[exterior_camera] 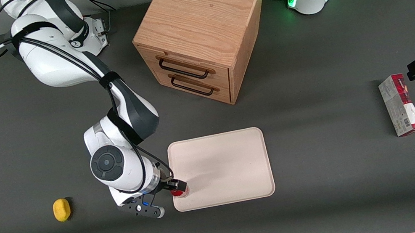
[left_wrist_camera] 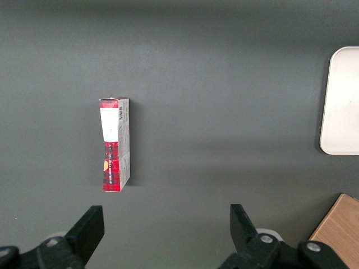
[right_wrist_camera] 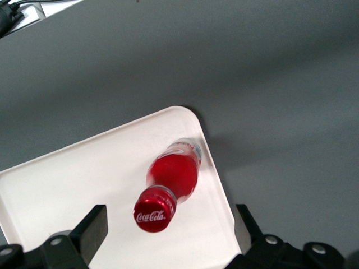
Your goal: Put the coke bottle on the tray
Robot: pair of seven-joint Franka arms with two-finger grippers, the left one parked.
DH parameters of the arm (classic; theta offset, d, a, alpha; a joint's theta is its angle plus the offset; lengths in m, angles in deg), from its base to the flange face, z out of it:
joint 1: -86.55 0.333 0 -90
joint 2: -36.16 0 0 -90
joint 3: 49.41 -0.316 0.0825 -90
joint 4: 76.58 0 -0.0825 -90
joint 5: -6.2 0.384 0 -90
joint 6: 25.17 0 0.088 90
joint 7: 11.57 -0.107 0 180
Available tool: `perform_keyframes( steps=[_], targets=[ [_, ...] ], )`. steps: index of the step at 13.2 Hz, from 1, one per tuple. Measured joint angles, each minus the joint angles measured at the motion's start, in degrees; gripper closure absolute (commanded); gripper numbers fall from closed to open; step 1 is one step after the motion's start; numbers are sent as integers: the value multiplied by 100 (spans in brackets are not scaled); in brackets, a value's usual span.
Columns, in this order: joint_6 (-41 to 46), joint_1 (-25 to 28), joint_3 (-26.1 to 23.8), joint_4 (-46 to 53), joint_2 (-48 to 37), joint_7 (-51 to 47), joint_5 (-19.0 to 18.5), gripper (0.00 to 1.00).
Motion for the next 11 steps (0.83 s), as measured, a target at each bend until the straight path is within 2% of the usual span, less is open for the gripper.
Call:
perform_keyframes(
  steps=[2,5,8,11],
  targets=[
    [45,40,0,38,-49,-124,-194,0],
    [618,-120,16,-132,-455,198,-222,0],
    [850,-741,35,-1426,-1699,1656,98,0],
    [937,-1361,158,-3149,-3200,3125,221,0]
  ],
)
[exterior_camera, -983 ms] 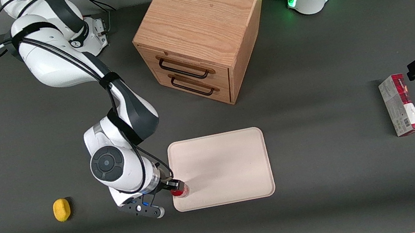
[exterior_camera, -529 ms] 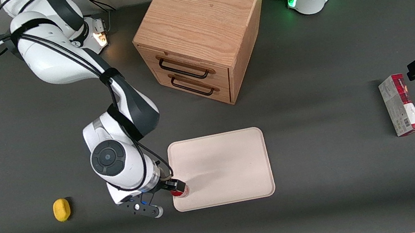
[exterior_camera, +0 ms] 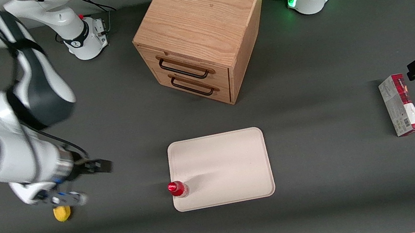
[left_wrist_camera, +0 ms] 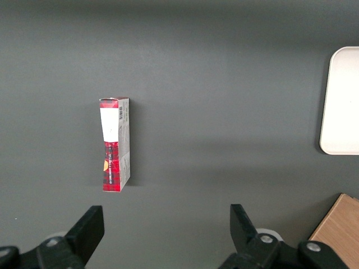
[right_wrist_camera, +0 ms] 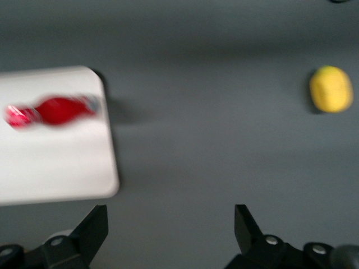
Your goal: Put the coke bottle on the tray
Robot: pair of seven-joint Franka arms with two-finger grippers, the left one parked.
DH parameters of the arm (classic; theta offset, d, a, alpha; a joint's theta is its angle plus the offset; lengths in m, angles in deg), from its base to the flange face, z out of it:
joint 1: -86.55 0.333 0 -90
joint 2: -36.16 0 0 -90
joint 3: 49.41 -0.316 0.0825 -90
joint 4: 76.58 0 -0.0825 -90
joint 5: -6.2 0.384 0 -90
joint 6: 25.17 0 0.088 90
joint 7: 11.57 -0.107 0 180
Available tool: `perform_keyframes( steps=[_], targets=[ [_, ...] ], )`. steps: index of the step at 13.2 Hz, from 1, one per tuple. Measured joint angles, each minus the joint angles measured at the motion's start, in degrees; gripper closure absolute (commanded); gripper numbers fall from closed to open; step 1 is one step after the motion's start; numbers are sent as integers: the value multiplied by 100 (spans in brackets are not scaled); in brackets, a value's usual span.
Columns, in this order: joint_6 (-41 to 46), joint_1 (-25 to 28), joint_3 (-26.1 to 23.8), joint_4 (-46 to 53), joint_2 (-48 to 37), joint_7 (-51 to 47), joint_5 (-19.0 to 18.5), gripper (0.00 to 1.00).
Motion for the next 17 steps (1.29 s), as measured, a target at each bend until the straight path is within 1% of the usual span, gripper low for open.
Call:
perform_keyframes(
  steps=[1,3,4,6,9,12,14,17],
  targets=[
    [4,-44,156,-551,-471,410,60,0],
    [15,-32,536,-1473,-1326,1204,370,0],
    [83,-34,667,-1798,-1683,1479,436,0],
    [297,-32,758,-2135,-2184,1684,462,0],
    [497,-67,745,-2176,-2420,1760,463,0],
    [713,-565,414,-2054,-2423,2148,464,0],
    [749,-543,414,-2007,-2423,2156,465,0],
    [758,-462,577,-1988,-2422,2158,465,0]
  ],
)
